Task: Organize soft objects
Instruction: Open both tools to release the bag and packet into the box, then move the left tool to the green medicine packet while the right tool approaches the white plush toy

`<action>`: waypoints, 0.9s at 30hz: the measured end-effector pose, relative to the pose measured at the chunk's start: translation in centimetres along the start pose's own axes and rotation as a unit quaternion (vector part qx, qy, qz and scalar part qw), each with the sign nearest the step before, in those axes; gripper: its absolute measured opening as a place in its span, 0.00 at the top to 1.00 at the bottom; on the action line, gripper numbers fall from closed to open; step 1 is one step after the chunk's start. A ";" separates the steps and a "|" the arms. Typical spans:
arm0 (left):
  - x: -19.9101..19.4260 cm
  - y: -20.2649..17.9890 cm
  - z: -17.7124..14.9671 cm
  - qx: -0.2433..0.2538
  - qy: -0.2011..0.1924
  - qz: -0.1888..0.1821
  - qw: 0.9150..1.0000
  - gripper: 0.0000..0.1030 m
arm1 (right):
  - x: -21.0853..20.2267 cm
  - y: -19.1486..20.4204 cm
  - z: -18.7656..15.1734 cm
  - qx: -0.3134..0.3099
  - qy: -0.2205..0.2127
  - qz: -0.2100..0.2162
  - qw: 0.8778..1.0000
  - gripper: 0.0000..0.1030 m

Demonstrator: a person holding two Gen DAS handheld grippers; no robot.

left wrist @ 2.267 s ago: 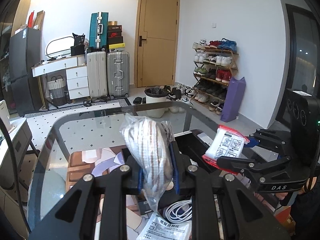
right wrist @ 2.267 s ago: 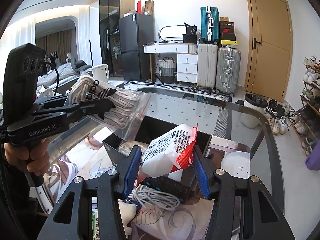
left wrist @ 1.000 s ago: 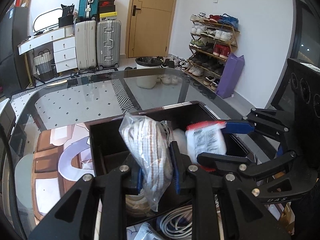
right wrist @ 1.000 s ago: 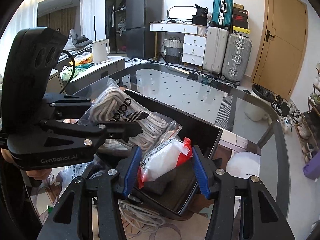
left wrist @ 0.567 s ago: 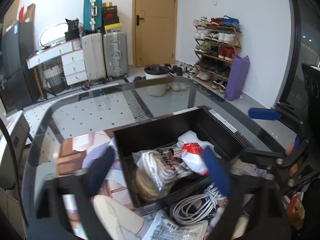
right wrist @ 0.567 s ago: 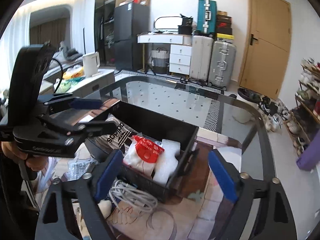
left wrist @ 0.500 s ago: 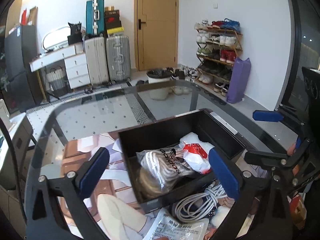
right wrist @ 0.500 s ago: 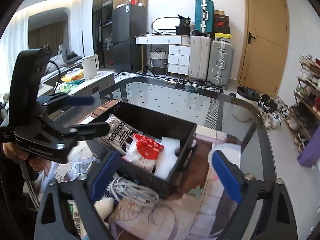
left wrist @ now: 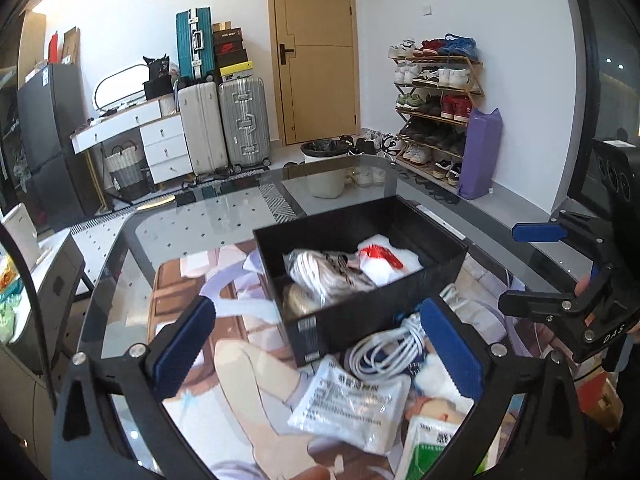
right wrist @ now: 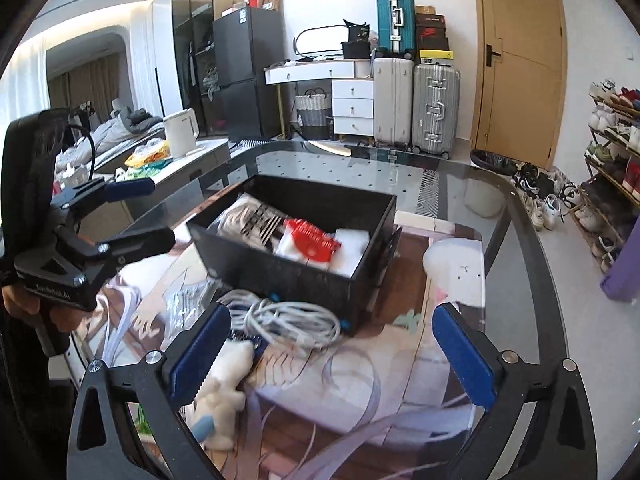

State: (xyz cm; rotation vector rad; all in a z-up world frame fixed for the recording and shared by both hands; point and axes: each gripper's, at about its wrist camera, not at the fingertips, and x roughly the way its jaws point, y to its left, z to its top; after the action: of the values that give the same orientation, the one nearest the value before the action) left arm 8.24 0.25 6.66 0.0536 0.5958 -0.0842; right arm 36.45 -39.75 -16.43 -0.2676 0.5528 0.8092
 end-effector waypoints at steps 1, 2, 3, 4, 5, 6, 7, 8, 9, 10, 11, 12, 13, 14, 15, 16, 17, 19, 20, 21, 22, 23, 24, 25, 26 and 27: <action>-0.2 -0.1 -0.2 -0.002 0.001 -0.001 1.000 0.00 | -0.1 0.2 -0.3 0.001 0.002 0.002 1.000 0.00; -0.3 -0.1 -0.6 -0.005 0.002 0.001 1.000 0.00 | -0.1 0.3 -0.5 0.003 0.003 0.004 1.000 0.00; -0.4 -0.2 -0.7 -0.007 0.003 0.001 1.000 0.00 | -0.2 0.5 -0.8 0.005 0.005 0.007 1.000 0.00; -0.5 -0.3 -1.0 -0.009 0.004 0.001 1.000 0.00 | -0.2 0.5 -0.9 0.006 0.006 0.010 1.000 0.00; -0.6 -0.3 -1.2 -0.011 0.006 0.000 1.000 0.00 | -0.2 0.6 -1.1 0.007 0.009 0.012 1.000 0.00; -0.7 -0.4 -1.5 -0.012 0.006 -0.001 1.000 0.00 | -0.2 0.8 -1.4 0.008 0.012 0.012 1.000 0.00; -0.8 -0.5 -1.7 -0.012 0.006 -0.001 1.000 0.00 | -0.3 1.0 -1.7 0.007 0.015 0.014 1.000 0.00; -0.9 -0.5 -2.0 -0.013 0.007 0.001 1.000 0.00 | -0.5 1.2 -1.8 0.008 0.016 0.013 1.000 0.00; -0.9 -0.5 -2.2 -0.015 0.009 0.003 1.000 0.00 | -0.5 1.3 -2.0 0.009 0.018 0.014 1.000 0.00; -1.0 -0.4 -2.4 -0.019 0.010 0.004 1.000 0.00 | -0.5 1.4 -2.2 0.011 0.018 0.017 1.000 0.00; -1.0 -0.3 -2.6 -0.023 0.012 0.006 1.000 0.00 | -0.4 1.3 -2.3 0.011 0.019 0.019 1.000 0.00; -1.1 -0.3 -2.8 -0.025 0.012 0.007 1.000 0.00 | -0.5 1.5 -2.5 0.010 0.018 0.021 1.000 0.00; -1.2 -0.3 -3.0 -0.027 0.013 0.007 1.000 0.00 | -0.5 1.7 -2.8 0.010 0.018 0.022 1.000 0.00; -1.3 -0.3 -3.0 -0.026 0.015 0.008 1.000 0.00 | -0.5 1.8 -2.9 0.010 0.019 0.023 0.999 0.00; -1.4 -0.3 -3.3 -0.026 0.016 0.011 0.999 0.00 | -0.4 1.9 -3.1 0.010 0.022 0.025 0.999 0.00; -1.4 -0.4 -3.5 -0.025 0.018 0.015 0.999 0.00 | -0.4 1.9 -3.1 0.010 0.024 0.026 0.999 0.00; -1.5 -0.5 -3.7 -0.023 0.019 0.017 0.999 0.00 | -0.4 2.0 -3.2 0.010 0.025 0.027 0.999 0.00; -1.8 -0.5 -4.1 -0.026 0.022 0.015 0.999 0.00 | -0.2 2.2 -3.2 0.007 0.028 0.028 0.999 0.00; -1.9 -0.6 -4.3 -0.026 0.023 0.013 0.999 0.00 | -0.2 2.3 -3.3 0.006 0.028 0.030 0.999 0.00; -2.0 -0.7 -4.6 -0.024 0.024 0.011 0.999 0.00 | -0.2 2.3 -3.3 0.005 0.029 0.032 0.999 0.00; -2.0 -0.9 -4.8 -0.023 0.025 0.011 0.999 0.00 | -0.1 2.4 -3.4 0.005 0.031 0.034 0.999 0.00; -1.9 -1.1 -5.0 -0.021 0.029 0.010 0.999 0.00 | 0.1 2.5 -3.5 0.004 0.034 0.034 0.999 0.00; -1.7 -1.3 -5.2 -0.018 0.035 0.008 0.999 0.00 | 0.3 2.6 -3.6 0.004 0.038 0.035 0.999 0.00; -1.7 -1.5 -5.3 -0.014 0.038 0.005 0.999 0.00 | 0.6 2.7 -3.7 0.002 0.044 0.036 0.998 0.00; -1.6 -1.8 -5.4 -0.007 0.043 0.001 0.999 0.00 | 0.8 2.9 -3.9 0.000 0.047 0.037 0.998 0.00; -1.5 -2.2 -5.5 0.002 0.049 -0.005 0.999 0.00 | 1.0 3.0 -4.0 -0.003 0.052 0.039 0.998 0.00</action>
State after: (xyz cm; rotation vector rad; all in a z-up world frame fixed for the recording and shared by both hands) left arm 3.74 -1.40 2.89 0.0582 0.6937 -0.0933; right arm 33.33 -38.82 -20.37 -0.2959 0.6618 0.8771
